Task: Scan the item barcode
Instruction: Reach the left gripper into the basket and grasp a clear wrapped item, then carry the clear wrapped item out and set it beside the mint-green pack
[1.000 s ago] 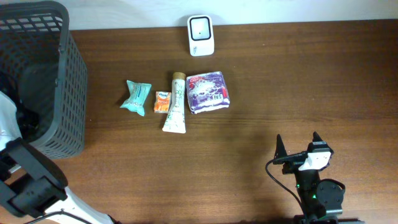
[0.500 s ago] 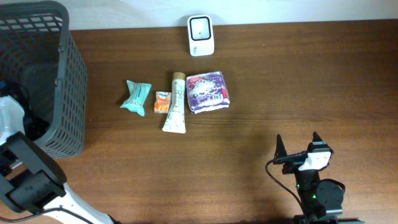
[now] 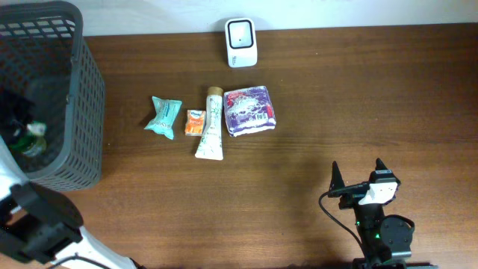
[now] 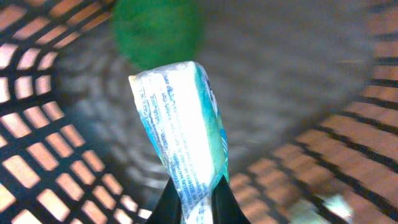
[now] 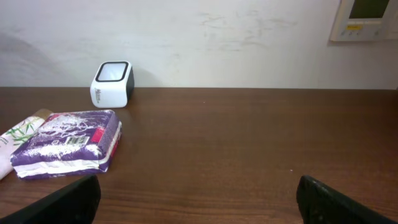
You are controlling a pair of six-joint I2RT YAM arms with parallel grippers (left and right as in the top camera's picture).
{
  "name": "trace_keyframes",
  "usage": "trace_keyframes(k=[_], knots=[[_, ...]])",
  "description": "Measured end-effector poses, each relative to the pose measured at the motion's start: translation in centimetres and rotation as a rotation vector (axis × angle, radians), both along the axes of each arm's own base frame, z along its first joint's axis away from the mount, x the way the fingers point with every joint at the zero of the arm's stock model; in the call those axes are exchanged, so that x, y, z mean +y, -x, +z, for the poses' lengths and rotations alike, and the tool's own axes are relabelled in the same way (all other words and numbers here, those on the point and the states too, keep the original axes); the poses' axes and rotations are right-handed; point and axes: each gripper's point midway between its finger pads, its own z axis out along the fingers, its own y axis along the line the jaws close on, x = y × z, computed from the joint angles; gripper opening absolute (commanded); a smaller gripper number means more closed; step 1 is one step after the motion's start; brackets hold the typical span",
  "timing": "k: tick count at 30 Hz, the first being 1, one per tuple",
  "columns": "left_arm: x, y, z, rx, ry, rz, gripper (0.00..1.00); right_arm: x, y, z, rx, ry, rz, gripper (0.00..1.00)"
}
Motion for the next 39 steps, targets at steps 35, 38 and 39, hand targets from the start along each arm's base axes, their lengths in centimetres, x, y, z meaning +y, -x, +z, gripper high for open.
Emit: trace_keyframes(k=[35, 38, 39], knots=[[-30.9, -9.3, -4.9, 0.163, -0.221, -1.063, 0.00, 0.0, 0.0, 0.0, 0.000, 0.000, 0.000, 0.99], [-31.7, -9.3, -7.5, 0.205, -0.166, -1.132, 0.00, 0.0, 0.0, 0.0, 0.000, 0.000, 0.000, 0.99], [-32.0, -9.2, -8.3, 0.216, -0.146, -1.152, 0.00, 0.0, 0.0, 0.0, 0.000, 0.000, 0.000, 0.99]])
